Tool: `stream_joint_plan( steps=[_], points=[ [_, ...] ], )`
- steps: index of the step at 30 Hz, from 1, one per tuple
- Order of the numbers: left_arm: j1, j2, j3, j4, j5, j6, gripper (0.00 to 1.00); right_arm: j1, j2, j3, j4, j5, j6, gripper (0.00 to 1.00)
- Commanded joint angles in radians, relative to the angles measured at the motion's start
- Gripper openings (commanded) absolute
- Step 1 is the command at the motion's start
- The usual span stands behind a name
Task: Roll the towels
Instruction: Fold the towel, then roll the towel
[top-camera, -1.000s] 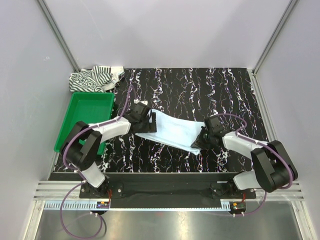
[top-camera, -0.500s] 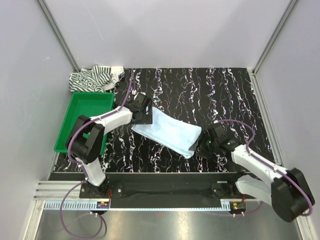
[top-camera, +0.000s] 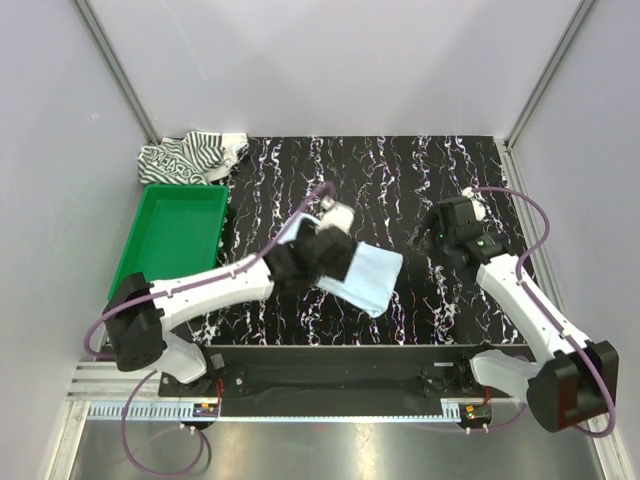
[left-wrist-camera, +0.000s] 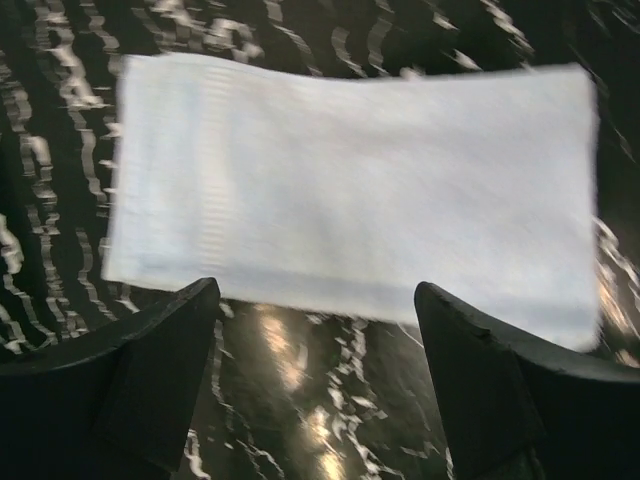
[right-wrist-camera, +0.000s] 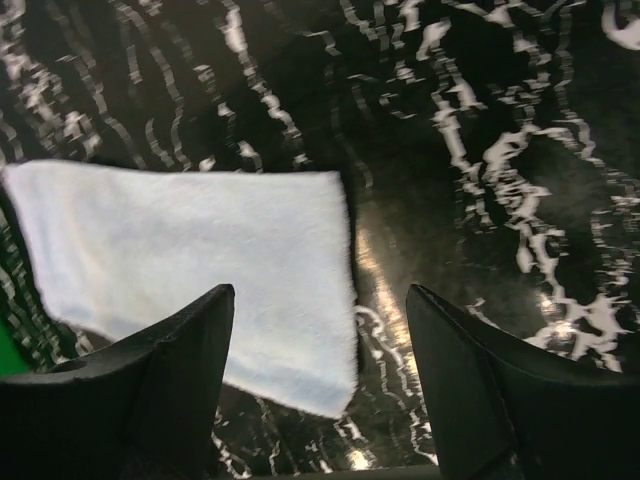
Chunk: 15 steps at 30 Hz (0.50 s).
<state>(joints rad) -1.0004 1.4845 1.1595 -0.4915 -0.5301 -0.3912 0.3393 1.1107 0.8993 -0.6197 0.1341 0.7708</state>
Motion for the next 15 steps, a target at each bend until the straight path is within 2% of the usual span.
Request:
stream_joint_plan(
  steps=[1,2,5,8,12,15],
  points=[
    [-0.144,0.003,-0.072,0.123,-0.063,0.014,0.84,-0.072,0.023,0.035,-0.037,0.018,-0.079,0.76],
    [-0.221,0.017,-0.076,0.142,-0.079,0.011,0.84,-0.1,0.023,0.038,-0.029,-0.002,-0.082,0.76],
    [-0.335,0.101,-0.046,0.194,-0.116,0.011,0.83,-0.181,0.031,0.046,-0.023,-0.074,-0.093,0.76],
    [-0.401,0.219,0.029,0.222,-0.136,0.017,0.83,-0.247,0.021,0.024,-0.009,-0.149,-0.113,0.75],
    [-0.435,0.33,0.109,0.249,-0.127,0.023,0.82,-0.324,-0.014,-0.016,-0.034,-0.194,-0.149,0.74],
    [-0.434,0.388,0.146,0.257,-0.122,0.02,0.81,-0.333,-0.054,-0.049,-0.038,-0.215,-0.151,0.73]
  ],
)
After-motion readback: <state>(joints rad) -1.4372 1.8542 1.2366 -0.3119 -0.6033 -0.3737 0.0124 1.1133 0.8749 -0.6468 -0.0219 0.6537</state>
